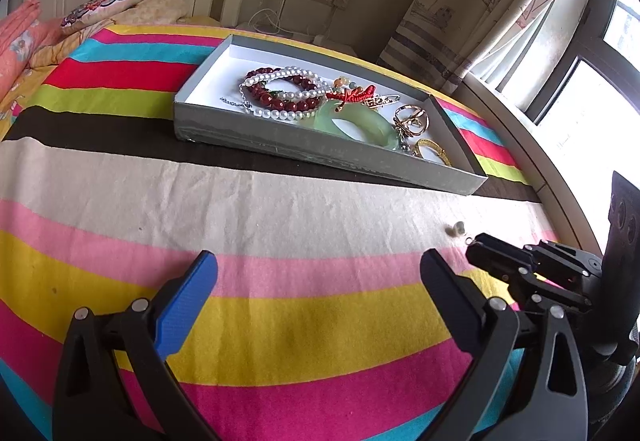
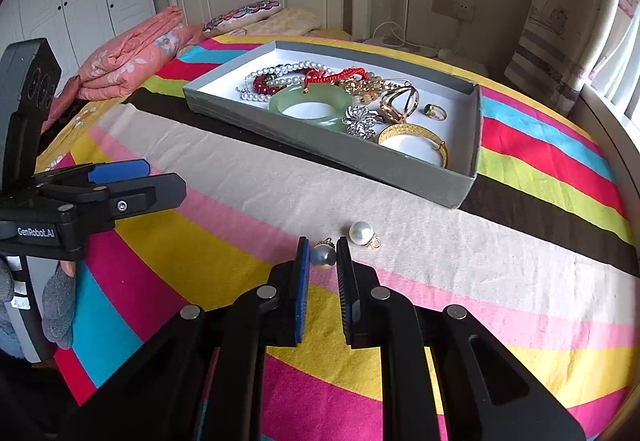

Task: Organize jewelry
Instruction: 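Grasp one pearl earring on the bedspread with the right gripper, then grasp the other pearl earring with the left gripper while the right holds its earring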

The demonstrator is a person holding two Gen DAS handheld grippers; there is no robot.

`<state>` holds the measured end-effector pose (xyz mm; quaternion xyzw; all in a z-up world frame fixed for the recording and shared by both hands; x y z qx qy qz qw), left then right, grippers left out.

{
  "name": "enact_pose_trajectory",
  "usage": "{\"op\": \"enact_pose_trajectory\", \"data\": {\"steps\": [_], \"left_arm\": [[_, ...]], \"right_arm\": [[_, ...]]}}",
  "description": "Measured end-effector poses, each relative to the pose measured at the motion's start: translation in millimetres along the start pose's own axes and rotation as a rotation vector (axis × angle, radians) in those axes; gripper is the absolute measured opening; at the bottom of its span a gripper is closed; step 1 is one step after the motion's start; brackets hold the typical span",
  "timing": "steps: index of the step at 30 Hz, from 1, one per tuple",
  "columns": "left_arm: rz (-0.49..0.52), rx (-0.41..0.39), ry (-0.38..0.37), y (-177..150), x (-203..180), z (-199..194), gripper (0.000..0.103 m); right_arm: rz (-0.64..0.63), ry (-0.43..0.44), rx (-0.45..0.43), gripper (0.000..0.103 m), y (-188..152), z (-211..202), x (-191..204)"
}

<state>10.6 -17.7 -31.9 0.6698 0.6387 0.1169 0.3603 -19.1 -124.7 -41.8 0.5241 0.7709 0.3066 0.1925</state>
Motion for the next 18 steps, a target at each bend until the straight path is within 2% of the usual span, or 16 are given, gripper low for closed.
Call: {"op": "enact_pose_trajectory", "data": {"steps": [3,7,10,13,15,18], "left_arm": [[0.043,0.025,0.033,-2,-8,4,0.1],[0.19,0.023,0.079,-6,-39,6,0.1],[0.266,0.034,0.055,-6,-70,13,0.099],[0.328,0.061,0.022,-5,-97,27,0.088],[0.368,0.084,0.014,-3,-111,40,0.071],[0.396,0.117,0.002,-3,-124,57,0.058]], "right_arm": [[0.048,-0.001,-0.046,0.014,-1,-16,-15],[0.116,-0.016,-0.124,0.014,-1,-43,-45],[0.177,-0.033,-0.162,0.014,-3,-56,-69],[0.216,-0.032,-0.179,0.014,-8,-63,-86],[0.23,-0.031,-0.185,0.014,-13,-65,-91],[0.245,-0.023,-0.188,0.014,-19,-66,-96]]}}
Point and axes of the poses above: each gripper's, at about its wrist camera, not at the fingertips, and z roughly the way its jaws point, x to its left, y to its top, the point moved 6 cm from there along z, roughly the way its jaws point
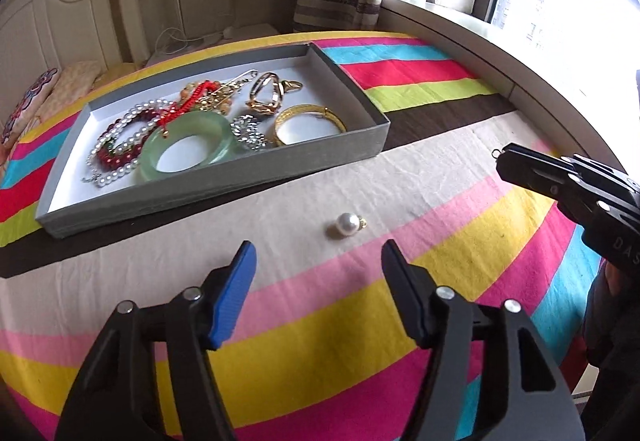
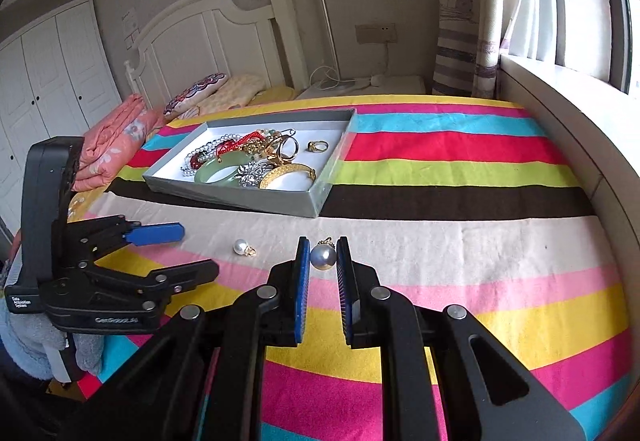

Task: Organize jewelry
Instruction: 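Grasp the other pearl earring with the left gripper while the right holds its earring, then carry both pearl earrings with both grippers over the tray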

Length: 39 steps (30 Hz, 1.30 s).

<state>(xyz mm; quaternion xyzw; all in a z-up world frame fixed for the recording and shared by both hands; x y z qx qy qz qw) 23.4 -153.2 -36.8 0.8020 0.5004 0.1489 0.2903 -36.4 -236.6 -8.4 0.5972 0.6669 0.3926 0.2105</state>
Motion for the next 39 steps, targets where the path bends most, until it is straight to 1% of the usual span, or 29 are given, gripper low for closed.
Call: {"op": "enact_pose_trajectory", "data": {"steps": [1,3,4,7,9,10,11,13,16,25,32,39], "left_arm": [[0.005,0.004,-0.003,2,-3,4,0.057],[0.02,0.007,-0.01,6,-7,9,0.05],[0.03,0.007,-0.008,7,-10,12,0.049],[0.061,0.004,0.001,13,-17,17,0.039],[0.087,0.0,-0.005,14,-22,19,0.025],[0.104,-0.001,-0.005,14,-25,19,0.022],[0.124,-0.005,-0.002,13,-28,19,0.016],[0.15,-0.013,0.001,11,-33,18,0.015],[0.162,-0.026,0.007,7,-37,15,0.015],[0.134,-0.067,0.004,9,-28,-1,0.015],[0.098,-0.096,0.003,16,-11,-14,0.015],[0.032,-0.123,0.014,24,21,-25,0.015]], "right_arm": [[0.007,0.002,-0.002,0.014,-1,-1,-2],[0.02,0.009,-0.005,0.014,-4,-2,-6],[0.025,0.01,-0.008,0.014,-5,-2,-8],[0.032,0.02,-0.014,0.014,-7,-4,-9],[0.034,0.025,-0.018,0.014,-7,-4,-10],[0.034,0.026,-0.019,0.014,-7,-5,-10],[0.035,0.028,-0.02,0.014,-8,-5,-10],[0.037,0.026,-0.021,0.014,-8,-6,-10],[0.04,0.025,-0.024,0.014,-8,-6,-10],[0.03,0.022,-0.025,0.014,-8,-7,-8],[-0.003,0.026,-0.016,0.014,-4,0,5],[-0.057,0.03,-0.021,0.014,12,12,25]]}}
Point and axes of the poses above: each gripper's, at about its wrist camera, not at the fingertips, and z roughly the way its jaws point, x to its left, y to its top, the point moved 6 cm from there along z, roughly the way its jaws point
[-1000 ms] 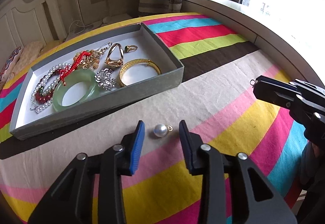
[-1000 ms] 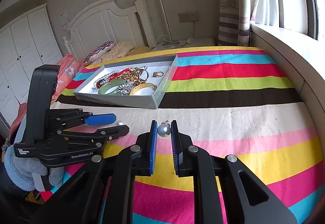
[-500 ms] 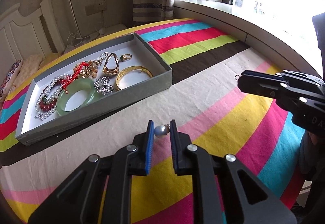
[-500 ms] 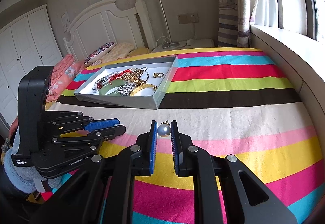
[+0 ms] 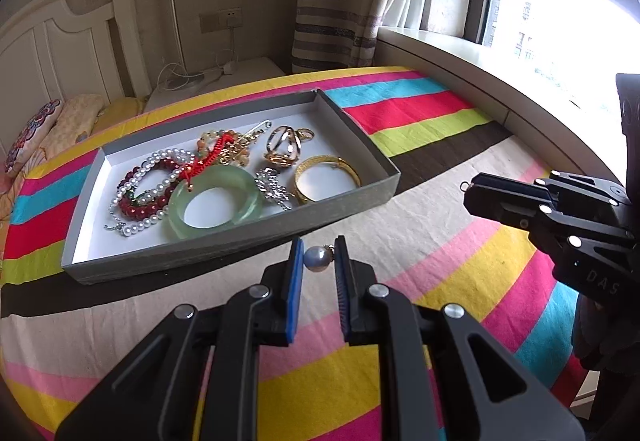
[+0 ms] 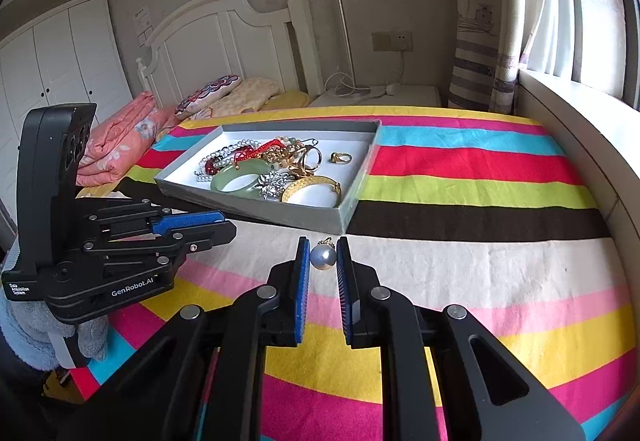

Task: Organize jewelry
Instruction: 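Carry both pearl earrings with both grippers over the tray, then open both grippers over the tray to release the pearl earrings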

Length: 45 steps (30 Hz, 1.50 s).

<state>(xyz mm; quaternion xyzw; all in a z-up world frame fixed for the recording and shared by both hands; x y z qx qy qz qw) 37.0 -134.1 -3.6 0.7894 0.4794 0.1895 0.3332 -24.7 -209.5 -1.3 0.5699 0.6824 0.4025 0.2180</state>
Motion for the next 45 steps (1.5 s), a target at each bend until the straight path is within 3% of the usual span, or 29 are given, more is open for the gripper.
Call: {"op": "enact_pose_trajectory", "data": {"steps": [8,12,20,25,32,36,43,45], "left_arm": [[-0.063,-0.029,0.019,19,38,-6,0.015],[-0.111,-0.028,-0.009,37,54,0,0.015],[-0.224,-0.003,-0.087,95,72,40,0.015],[-0.265,0.031,-0.089,117,77,77,0.015],[-0.254,0.081,-0.123,130,57,116,0.015],[-0.214,0.093,-0.092,129,44,129,0.015],[-0.238,0.107,-0.085,123,47,138,0.016],[-0.245,0.099,-0.088,122,47,136,0.027]], "right_arm": [[-0.053,0.021,0.001,0.014,26,24,23],[-0.068,0.02,0.002,0.014,43,40,29],[-0.05,-0.04,0.018,0.014,77,89,16],[-0.015,-0.073,0.061,0.014,83,119,2],[-0.004,-0.089,0.09,0.014,79,138,-9],[0.028,-0.068,0.095,0.014,79,140,-15],[0.087,-0.026,0.1,0.015,78,142,-25],[0.112,-0.01,0.094,0.015,79,142,-28]]}}
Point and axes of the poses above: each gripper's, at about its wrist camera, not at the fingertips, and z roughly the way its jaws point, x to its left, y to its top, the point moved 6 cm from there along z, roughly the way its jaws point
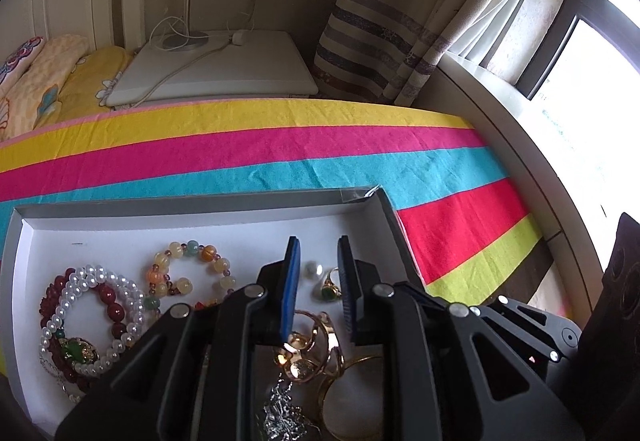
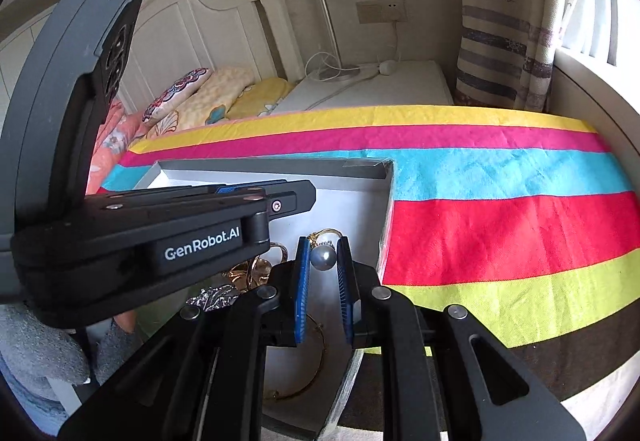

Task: Organize jewelry
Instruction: 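Open both grippers over the tray to release the pearl earrings, then withdraw both open grippers from the tray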

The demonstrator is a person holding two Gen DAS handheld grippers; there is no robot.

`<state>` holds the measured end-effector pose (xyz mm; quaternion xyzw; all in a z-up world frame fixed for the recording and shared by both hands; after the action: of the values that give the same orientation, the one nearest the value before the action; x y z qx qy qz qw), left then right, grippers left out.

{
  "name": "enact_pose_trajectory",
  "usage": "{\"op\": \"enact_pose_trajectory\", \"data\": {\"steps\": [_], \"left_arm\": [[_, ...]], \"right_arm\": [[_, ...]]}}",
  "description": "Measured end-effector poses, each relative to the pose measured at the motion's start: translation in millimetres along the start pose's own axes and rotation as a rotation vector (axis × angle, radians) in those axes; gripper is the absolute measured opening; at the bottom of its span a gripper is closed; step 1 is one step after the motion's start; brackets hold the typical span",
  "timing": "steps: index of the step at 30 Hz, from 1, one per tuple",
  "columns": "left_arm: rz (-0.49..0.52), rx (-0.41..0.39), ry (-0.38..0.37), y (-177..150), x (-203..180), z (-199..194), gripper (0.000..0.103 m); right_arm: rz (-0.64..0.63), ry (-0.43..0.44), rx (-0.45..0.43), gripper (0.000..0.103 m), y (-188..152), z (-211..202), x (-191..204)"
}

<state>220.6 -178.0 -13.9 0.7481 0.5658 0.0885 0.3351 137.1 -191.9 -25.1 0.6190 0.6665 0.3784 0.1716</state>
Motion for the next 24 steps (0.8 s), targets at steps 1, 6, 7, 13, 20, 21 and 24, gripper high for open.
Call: {"op": "enact_pose_trajectory", "data": {"steps": [1,6,7,13,20,21,24], "left_arm": [[-0.005,-0.008,0.0,0,0,-2,0.032],[-0.035,-0.065,0.013,4,7,-20,0.058],[-0.042,-0.08,0.017,4,8,-25,0.06],[-0.052,-0.179,0.073,7,17,-56,0.076],[-0.02,-0.366,0.224,0,22,-107,0.095],[-0.003,-0.391,0.248,-2,22,-115,0.099],[0.029,-0.451,0.304,-13,23,-140,0.1]], "right_arm": [[0.009,0.006,0.0,0.015,0,0,-1],[0.026,0.015,-0.026,0.016,1,-5,-4],[0.028,0.012,-0.034,0.016,1,-6,-5],[0.092,0.017,-0.115,0.046,7,-25,-20],[0.152,0.053,-0.197,0.054,11,-48,-33],[0.156,0.054,-0.196,0.057,11,-49,-34],[0.168,0.052,-0.201,0.067,8,-54,-33]]}}
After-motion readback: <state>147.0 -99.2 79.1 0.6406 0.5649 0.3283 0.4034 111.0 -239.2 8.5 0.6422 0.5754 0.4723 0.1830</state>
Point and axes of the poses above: each gripper's, at about its wrist camera, not at the fingertips, and z roughly the way its jaws point, x to its left, y to its top, the point moved 6 cm from there along z, roughly the way its jaws point
